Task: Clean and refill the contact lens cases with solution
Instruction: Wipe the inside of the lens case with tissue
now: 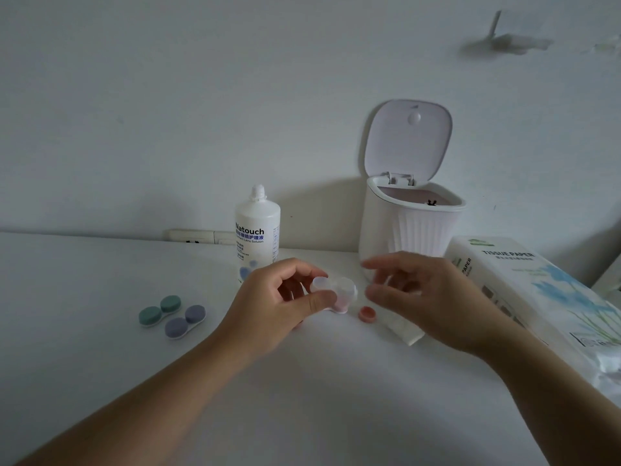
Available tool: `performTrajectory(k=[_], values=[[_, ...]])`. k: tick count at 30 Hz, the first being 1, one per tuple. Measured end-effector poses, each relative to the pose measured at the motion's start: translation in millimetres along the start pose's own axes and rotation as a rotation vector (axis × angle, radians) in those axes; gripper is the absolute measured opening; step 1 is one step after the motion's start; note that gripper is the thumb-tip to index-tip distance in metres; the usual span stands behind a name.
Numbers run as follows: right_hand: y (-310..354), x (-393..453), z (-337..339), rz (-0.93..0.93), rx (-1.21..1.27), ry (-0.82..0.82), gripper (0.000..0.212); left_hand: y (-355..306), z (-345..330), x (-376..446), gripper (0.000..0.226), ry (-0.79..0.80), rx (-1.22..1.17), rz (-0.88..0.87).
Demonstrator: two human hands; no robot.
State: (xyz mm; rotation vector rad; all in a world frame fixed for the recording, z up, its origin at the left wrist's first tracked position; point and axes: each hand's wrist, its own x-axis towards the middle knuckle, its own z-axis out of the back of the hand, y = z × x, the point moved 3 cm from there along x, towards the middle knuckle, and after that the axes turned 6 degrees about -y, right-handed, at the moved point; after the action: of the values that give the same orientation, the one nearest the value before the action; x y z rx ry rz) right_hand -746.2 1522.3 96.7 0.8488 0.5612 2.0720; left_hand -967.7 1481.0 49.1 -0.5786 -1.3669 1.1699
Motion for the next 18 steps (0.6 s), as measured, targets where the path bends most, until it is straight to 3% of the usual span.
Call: performTrajectory(k=[3, 7, 12, 15, 18], values=[[8.5, 8.2, -19.1, -0.074, 0.187, 0.167, 0.049, 1.9, 1.1, 0.9, 0.031, -0.002, -0.011, -0.002], [4.1, 12.4, -29.9, -0.088, 0.351, 0.078, 0.023, 4.2, 1.2, 2.3, 0.032, 0.002, -0.001, -0.008], [-6.3, 7.8, -40.8, -0.059, 0.447, 0.112, 0.03, 7.6, -0.6, 1.9, 0.025, 0.027, 0.007, 0.008], [-13.8, 7.0, -42.7, -0.043, 0.454, 0.074, 0.023, 6.2, -1.1, 0.4, 0.025, 0.047, 0.059, -0.039], [-22.7, 4.3, -44.3, -0.074, 0.49, 0.05, 0.014, 5.0, 4.0, 2.4, 0.029, -0.082, 0.105, -0.139]])
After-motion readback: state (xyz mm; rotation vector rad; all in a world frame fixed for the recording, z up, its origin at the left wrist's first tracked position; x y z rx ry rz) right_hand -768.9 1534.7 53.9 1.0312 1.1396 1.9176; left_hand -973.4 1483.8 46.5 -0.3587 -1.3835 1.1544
